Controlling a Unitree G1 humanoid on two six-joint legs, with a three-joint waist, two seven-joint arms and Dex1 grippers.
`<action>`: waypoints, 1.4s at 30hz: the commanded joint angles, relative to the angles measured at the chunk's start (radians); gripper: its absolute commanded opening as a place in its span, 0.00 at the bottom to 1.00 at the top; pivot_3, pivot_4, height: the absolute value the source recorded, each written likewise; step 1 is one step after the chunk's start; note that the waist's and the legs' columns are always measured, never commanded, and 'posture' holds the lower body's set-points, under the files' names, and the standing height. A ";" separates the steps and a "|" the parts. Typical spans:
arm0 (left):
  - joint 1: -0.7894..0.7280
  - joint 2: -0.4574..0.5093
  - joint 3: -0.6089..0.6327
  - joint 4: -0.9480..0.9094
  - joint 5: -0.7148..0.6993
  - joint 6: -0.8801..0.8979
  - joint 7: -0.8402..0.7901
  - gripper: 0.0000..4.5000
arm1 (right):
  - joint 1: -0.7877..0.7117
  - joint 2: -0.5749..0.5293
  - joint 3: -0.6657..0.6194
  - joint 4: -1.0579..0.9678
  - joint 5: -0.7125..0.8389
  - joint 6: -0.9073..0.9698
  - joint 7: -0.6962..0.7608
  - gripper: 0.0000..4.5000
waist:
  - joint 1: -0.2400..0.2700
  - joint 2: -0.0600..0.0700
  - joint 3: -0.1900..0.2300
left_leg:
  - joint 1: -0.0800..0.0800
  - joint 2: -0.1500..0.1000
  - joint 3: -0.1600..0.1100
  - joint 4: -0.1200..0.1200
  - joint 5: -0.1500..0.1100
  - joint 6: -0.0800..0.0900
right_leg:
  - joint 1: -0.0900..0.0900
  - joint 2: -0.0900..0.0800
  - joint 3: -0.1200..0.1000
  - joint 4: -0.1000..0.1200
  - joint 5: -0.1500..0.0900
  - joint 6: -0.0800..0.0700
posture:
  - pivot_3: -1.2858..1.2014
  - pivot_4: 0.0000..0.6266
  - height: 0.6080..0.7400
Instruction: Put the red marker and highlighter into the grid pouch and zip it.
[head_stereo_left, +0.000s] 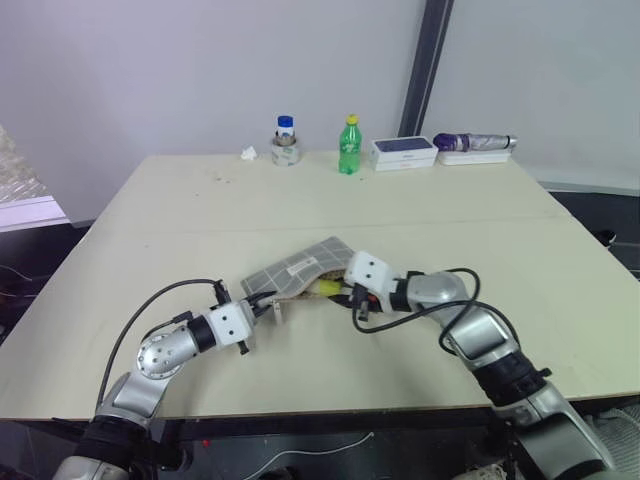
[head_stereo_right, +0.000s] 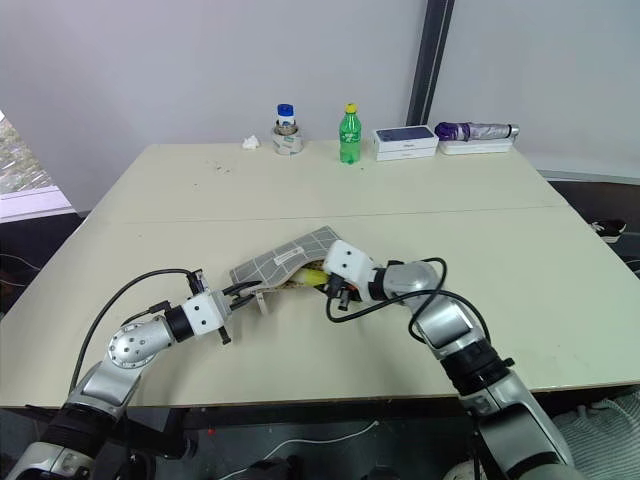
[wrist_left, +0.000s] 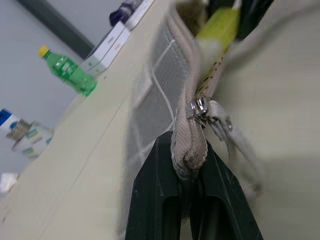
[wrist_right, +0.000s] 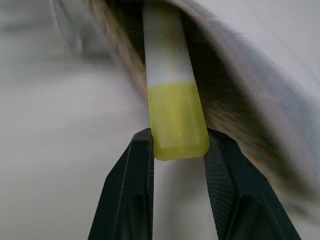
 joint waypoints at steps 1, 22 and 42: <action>-0.016 0.017 0.014 -0.035 -0.085 -0.008 -0.066 0.00 | -0.026 0.060 0.040 -0.040 -0.004 -0.035 0.015 0.19 | 0.001 0.000 0.000 | 0.000 0.000 0.000 0.000 0.000 0.000 | 0.000 0.000 0.000 0.000 0.000 0.000 | 0.52 0.24 1.00; 0.017 0.049 0.108 0.031 -0.120 0.004 -0.072 0.00 | 0.135 -0.019 -0.241 -0.314 0.282 0.224 0.091 0.99 | 0.005 0.000 0.000 | 0.000 0.000 0.000 0.000 0.000 0.000 | -0.003 0.000 0.000 0.000 0.000 0.000 | 0.52 0.24 1.00; -0.049 -0.014 0.064 0.089 -0.084 -0.013 -0.069 0.00 | 0.375 -0.344 -0.479 0.111 0.193 -0.041 0.081 0.99 | 0.003 -0.001 0.000 | 0.001 0.000 0.001 0.000 0.000 0.001 | 0.003 0.000 0.000 -0.001 0.000 0.000 | 0.52 0.24 1.00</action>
